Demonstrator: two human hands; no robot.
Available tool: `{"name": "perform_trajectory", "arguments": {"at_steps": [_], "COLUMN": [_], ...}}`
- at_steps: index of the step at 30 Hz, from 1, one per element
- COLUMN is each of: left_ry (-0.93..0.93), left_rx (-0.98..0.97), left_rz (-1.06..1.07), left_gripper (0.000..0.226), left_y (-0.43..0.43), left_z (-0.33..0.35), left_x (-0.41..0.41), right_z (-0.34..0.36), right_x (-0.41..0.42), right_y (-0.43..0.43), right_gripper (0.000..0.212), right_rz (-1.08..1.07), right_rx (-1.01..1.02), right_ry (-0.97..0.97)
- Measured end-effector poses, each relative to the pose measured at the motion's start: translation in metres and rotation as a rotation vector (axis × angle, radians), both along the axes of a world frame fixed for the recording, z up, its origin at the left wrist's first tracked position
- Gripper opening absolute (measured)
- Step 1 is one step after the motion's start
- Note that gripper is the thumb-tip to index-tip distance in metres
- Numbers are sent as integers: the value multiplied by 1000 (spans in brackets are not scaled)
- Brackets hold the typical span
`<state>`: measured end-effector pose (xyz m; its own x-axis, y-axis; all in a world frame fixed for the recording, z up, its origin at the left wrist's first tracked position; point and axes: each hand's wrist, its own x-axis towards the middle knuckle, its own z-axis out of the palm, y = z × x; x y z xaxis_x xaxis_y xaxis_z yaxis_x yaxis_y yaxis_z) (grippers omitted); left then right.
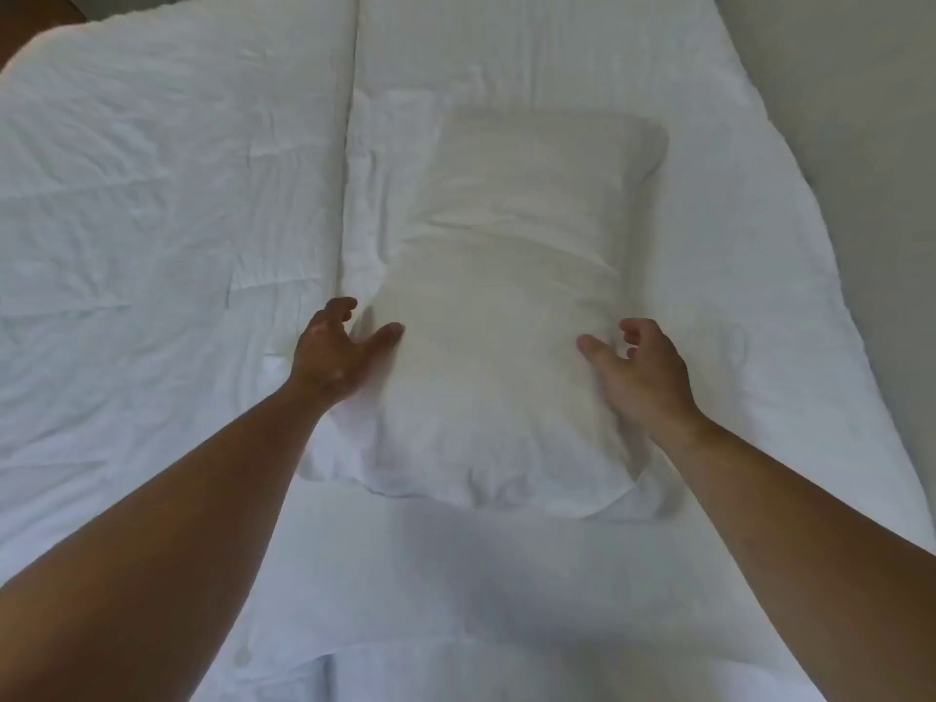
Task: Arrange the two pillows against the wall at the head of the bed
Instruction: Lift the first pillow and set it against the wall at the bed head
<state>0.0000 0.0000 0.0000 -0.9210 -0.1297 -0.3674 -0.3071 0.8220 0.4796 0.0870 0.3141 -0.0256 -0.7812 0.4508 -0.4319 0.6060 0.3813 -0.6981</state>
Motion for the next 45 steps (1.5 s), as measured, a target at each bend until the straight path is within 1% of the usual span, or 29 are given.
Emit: {"name": "perform_trajectory", "arguments": {"at_steps": [2, 5, 8, 11, 12, 14, 15, 17, 18, 20, 21, 24, 26, 29, 32, 37, 39, 41, 45], "left_ry": [-45, -146, -242, -306, -313, -311, -311, -315, -301, -237, -196, -91, -56, -21, 2, 9, 8, 11, 20], "left_rx": [4, 63, 138, 212, 238, 300, 335, 391, 420, 454, 452, 455, 506, 613, 675, 744, 791, 818, 879], "left_rz": [20, 76, 138, 136, 138, 150, 139, 124, 118, 95, 90, 83, 123, 171, 192, 202, 197, 155, 100], "left_gripper": [90, 100, 109, 125, 126, 115, 112, 111, 100, 62, 53, 49, 40, 45, 41, 47, 45, 50, 64], "left_y": [4, 12, 18, 19, 20, 21, 22, 23, 25, 32, 35, 39, 38, 35, 33, 37, 44, 54, 81], "left_z": [-10, -20, -33, -47, -52, -55, -53, -44, -39, -22, -15, 6, 22, 44, 61, 76, 79, 84, 94], "left_x": [-14, -36, -50, -56, -57, -56, -54, -48, -44, -31, -25, 1, 25, 69, 114, 205, 236, 264, 302], "right_z": [-9, -23, -34, -42, -44, -44, -43, -38, -35, -28, -23, -3, 15, 48, 83, 131, 146, 164, 202], "right_x": [-10, -20, -30, -38, -40, -40, -38, -32, -28, -18, -12, 6, 21, 49, 88, 164, 195, 222, 266], "right_y": [1, -1, 1, 2, 1, -2, -3, -5, -5, -5, -5, -6, -6, -5, -4, -1, 2, 7, 27], "right_gripper": [80, 95, 111, 127, 126, 118, 116, 111, 107, 94, 88, 64, 56, 52, 56, 62, 63, 64, 60], "right_rz": [-26, -87, -155, -203, -203, -174, -154, -136, -144, -169, -177, -174, -173, -164, -129, -89, -77, -81, -97], "right_rx": [-53, -196, -287, -433, -469, -513, -523, -525, -524, -533, -538, -533, -507, -439, -376, -280, -235, -190, -130], "right_ry": [-37, -102, -149, -150, -137, -100, -87, -72, -52, -3, 20, 94, 137, 192, 256, 320, 349, 370, 408]}}
